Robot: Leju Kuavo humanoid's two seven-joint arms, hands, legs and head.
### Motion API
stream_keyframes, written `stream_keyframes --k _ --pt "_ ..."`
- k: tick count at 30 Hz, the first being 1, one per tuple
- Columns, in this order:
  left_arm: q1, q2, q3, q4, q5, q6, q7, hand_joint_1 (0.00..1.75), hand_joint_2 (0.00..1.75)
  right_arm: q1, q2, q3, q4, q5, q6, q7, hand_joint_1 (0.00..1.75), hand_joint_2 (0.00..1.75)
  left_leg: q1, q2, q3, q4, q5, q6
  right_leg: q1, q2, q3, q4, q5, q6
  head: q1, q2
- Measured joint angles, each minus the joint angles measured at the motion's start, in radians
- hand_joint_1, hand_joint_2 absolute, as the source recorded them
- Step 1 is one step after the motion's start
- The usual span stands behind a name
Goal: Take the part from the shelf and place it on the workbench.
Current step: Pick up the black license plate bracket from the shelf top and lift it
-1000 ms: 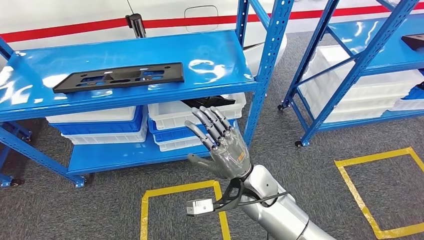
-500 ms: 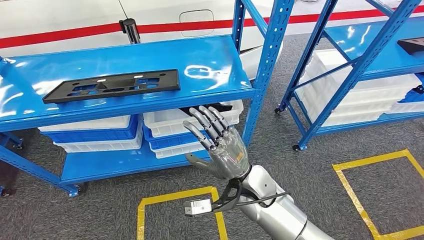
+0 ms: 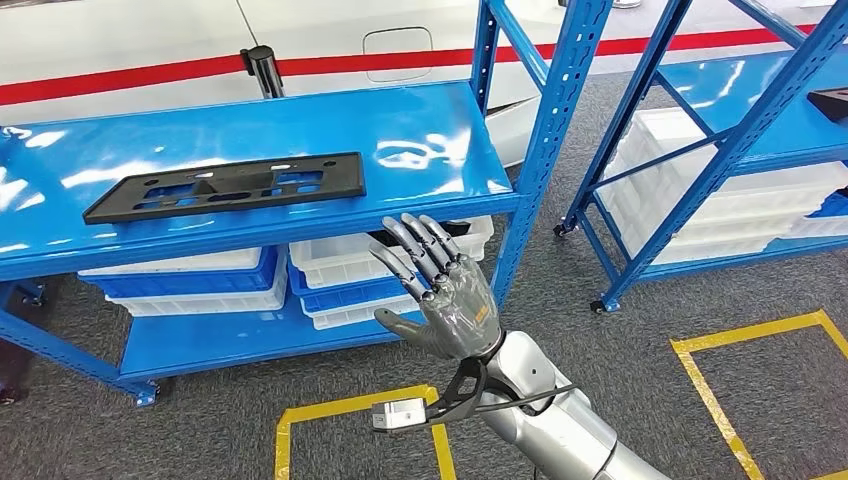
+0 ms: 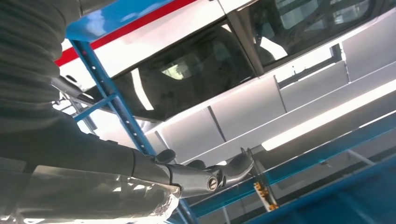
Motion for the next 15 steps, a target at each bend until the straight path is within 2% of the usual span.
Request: stream_keyframes --k 2,3,6,7,8,9,11,12,13,15 --pt "0.0 0.0 -0.001 0.0 0.0 0.0 0.0 0.0 0.0 0.002 0.001 -0.002 -0.001 0.004 0.0 -0.001 0.0 1.75 0.003 0.002 -0.007 0.032 -0.01 -0.01 -0.007 0.001 0.018 -0.005 0.007 -0.013 -0.001 0.0" --pt "-0.001 0.0 -0.001 0.0 0.0 0.0 -0.001 0.0 0.0 0.003 0.003 -0.003 -0.002 0.005 0.0 -0.002 0.0 1.75 0.006 0.003 -0.026 0.068 -0.02 -0.016 -0.01 0.002 0.029 -0.006 0.004 -0.019 -0.001 0.0" --pt "0.0 0.001 -0.001 0.0 0.002 0.0 -0.001 0.0 0.0 0.006 0.007 -0.004 -0.003 0.01 0.0 -0.002 0.0 1.75 0.012 0.004 -0.139 0.234 -0.078 -0.033 -0.009 0.002 0.044 -0.007 -0.009 -0.03 -0.003 0.0" --pt "0.002 0.001 -0.001 0.0 0.003 0.0 -0.001 0.0 0.0 0.008 0.008 -0.004 -0.003 0.012 0.0 -0.002 0.0 1.75 0.014 0.004 -0.17 0.263 -0.091 -0.036 -0.008 0.003 0.05 -0.007 -0.016 -0.03 -0.003 0.0" --pt "0.003 0.001 -0.002 0.001 0.005 0.0 -0.001 0.0 0.0 0.01 0.008 -0.004 -0.003 0.013 0.0 -0.002 0.0 1.75 0.016 0.004 -0.186 0.26 -0.087 -0.037 -0.008 0.005 0.057 -0.007 -0.023 -0.029 -0.003 0.0" --pt "0.004 0.001 -0.001 0.001 0.006 0.0 -0.001 0.0 0.0 0.011 0.008 -0.004 -0.003 0.015 0.0 -0.002 0.0 1.75 0.017 0.004 -0.182 0.222 -0.061 -0.036 -0.008 0.006 0.068 -0.007 -0.031 -0.027 -0.003 0.0" --pt "0.004 0.002 -0.001 0.001 0.007 0.001 -0.001 0.0 0.0 0.012 0.011 -0.004 -0.003 0.019 0.0 0.0 0.0 1.75 0.016 0.005 -0.142 0.1 0.025 -0.026 -0.008 0.007 0.09 -0.008 -0.048 -0.021 -0.003 0.0" --pt "0.003 0.002 -0.001 0.001 0.007 0.001 -0.001 0.0 0.0 0.013 0.012 -0.005 -0.003 0.021 0.0 0.0 0.0 1.75 0.012 0.005 -0.124 0.052 0.049 -0.018 -0.006 0.008 0.097 -0.009 -0.057 -0.015 -0.003 0.0" --pt "0.003 0.003 -0.001 0.001 0.008 0.002 -0.001 0.0 0.0 0.013 0.014 -0.005 -0.003 0.022 0.0 0.001 0.0 1.75 0.008 0.005 -0.111 0.024 0.058 -0.012 -0.005 0.009 0.102 -0.013 -0.065 -0.009 -0.003 0.0" --pt "0.002 0.004 -0.002 0.001 0.009 0.003 -0.001 0.0 0.0 0.015 0.017 -0.005 -0.005 0.023 0.0 0.001 0.0 1.75 0.003 0.003 -0.098 0.009 0.047 0.002 0.001 0.01 0.117 -0.011 -0.068 0.008 -0.003 0.0"
